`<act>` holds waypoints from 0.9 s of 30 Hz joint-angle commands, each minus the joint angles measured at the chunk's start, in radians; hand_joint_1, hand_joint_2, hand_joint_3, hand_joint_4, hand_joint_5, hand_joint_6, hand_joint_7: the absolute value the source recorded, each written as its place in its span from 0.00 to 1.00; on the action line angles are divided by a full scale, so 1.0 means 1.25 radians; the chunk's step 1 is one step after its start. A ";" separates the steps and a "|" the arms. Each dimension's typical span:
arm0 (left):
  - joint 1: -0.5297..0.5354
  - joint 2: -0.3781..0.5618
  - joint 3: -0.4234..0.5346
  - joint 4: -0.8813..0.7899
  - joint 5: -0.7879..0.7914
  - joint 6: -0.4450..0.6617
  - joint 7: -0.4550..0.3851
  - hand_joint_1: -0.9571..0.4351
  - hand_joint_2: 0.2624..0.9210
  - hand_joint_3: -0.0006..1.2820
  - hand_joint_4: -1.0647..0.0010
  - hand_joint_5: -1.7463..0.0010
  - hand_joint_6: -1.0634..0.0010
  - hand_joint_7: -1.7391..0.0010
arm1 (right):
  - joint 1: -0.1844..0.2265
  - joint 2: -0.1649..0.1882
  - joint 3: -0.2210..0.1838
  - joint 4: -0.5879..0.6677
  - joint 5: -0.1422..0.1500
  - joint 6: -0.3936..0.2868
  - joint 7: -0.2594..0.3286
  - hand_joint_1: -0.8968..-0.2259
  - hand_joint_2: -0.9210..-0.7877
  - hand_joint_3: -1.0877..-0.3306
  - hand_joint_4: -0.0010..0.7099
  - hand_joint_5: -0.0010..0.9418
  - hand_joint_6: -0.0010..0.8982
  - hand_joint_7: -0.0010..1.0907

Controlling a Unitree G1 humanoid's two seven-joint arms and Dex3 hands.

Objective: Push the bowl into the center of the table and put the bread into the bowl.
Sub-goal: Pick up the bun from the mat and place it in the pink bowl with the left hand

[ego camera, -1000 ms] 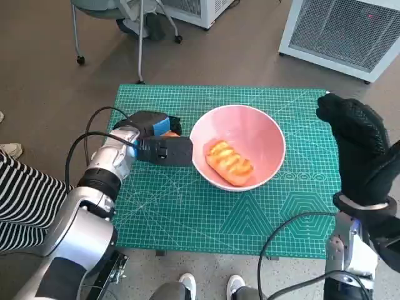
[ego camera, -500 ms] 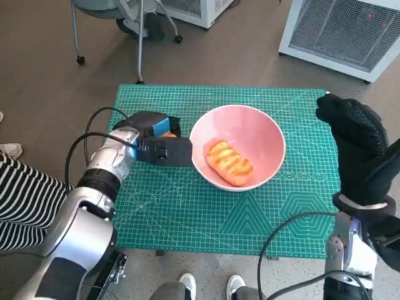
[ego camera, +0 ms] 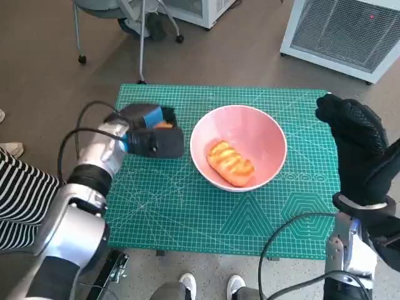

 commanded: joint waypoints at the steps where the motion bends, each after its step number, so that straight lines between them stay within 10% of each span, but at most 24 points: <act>1: -0.056 0.018 0.031 -0.053 -0.030 -0.072 0.036 0.69 0.99 0.00 0.27 0.42 0.33 0.36 | 0.003 -0.006 0.001 0.021 0.012 0.013 0.008 0.22 0.00 0.44 0.19 0.00 0.02 0.43; 27: -0.027 -0.011 0.082 -0.294 -0.098 -0.254 -0.022 0.69 0.96 0.00 0.20 0.47 0.31 0.37 | -0.004 0.000 0.003 0.049 0.025 0.005 0.027 0.23 0.00 0.45 0.19 0.00 0.02 0.44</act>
